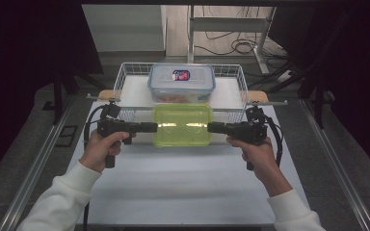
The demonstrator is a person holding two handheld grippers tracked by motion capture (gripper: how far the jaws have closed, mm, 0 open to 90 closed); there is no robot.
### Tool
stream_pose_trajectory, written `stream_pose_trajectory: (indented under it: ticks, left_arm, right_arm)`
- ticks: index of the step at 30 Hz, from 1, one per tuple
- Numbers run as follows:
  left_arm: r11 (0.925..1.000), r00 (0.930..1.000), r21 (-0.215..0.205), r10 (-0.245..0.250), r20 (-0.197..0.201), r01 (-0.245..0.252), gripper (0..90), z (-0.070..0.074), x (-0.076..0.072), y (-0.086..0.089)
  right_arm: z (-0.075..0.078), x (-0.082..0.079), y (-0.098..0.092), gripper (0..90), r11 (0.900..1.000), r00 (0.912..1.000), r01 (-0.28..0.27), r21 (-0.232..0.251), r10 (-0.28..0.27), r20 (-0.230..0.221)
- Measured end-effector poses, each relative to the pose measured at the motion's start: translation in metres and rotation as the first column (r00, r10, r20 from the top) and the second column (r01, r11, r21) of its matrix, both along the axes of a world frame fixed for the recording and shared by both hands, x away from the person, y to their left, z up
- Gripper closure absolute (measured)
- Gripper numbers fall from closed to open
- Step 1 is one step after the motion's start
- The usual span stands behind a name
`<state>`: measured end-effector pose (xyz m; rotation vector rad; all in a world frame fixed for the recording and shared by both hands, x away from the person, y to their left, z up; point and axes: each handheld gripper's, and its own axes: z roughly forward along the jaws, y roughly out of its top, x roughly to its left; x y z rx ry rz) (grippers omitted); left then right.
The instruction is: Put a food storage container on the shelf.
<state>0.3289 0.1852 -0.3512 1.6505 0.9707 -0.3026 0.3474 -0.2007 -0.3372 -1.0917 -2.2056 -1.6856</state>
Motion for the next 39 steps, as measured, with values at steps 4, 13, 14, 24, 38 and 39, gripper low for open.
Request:
stream_pose_trajectory:
  ticks: [4,13,14,24,38,39]
  left_arm:
    - [1.0,1.0,-0.002,-0.003,0.007,0.003,82.6,0.01,0.005,0.001]
    - [1.0,0.9997,-0.006,-0.007,0.022,0.007,82.6,0.033,0.019,0.002]
    - [1.0,0.9997,-0.004,-0.008,0.025,0.008,82.6,0.035,0.022,0.002]
    - [0.9998,0.9998,-0.011,-0.017,0.004,0.017,82.6,0.051,0.044,0.006]
    - [0.9999,0.9995,-0.012,-0.013,-0.029,0.012,82.7,0.075,0.084,0.011]
    - [0.9999,0.9995,-0.01,-0.014,-0.028,0.013,82.7,0.077,0.086,0.011]
  right_arm:
    - [0.01,0.004,0.001,81.6,1.0,0.9999,0.001,0.003,-0.001,0.013]
    - [0.033,0.016,0.001,81.6,1.0,0.9995,0.003,0.008,-0.003,0.031]
    - [0.034,0.017,0.001,81.6,1.0,0.9995,0.005,0.009,-0.005,0.032]
    - [0.05,0.036,0.004,81.6,1.0,0.9998,0.009,0.019,-0.01,0.015]
    - [0.072,0.072,0.009,81.6,0.999,0.999,0.022,0.031,-0.02,-0.039]
    - [0.074,0.076,0.009,81.5,0.999,0.9989,0.022,0.033,-0.02,-0.043]
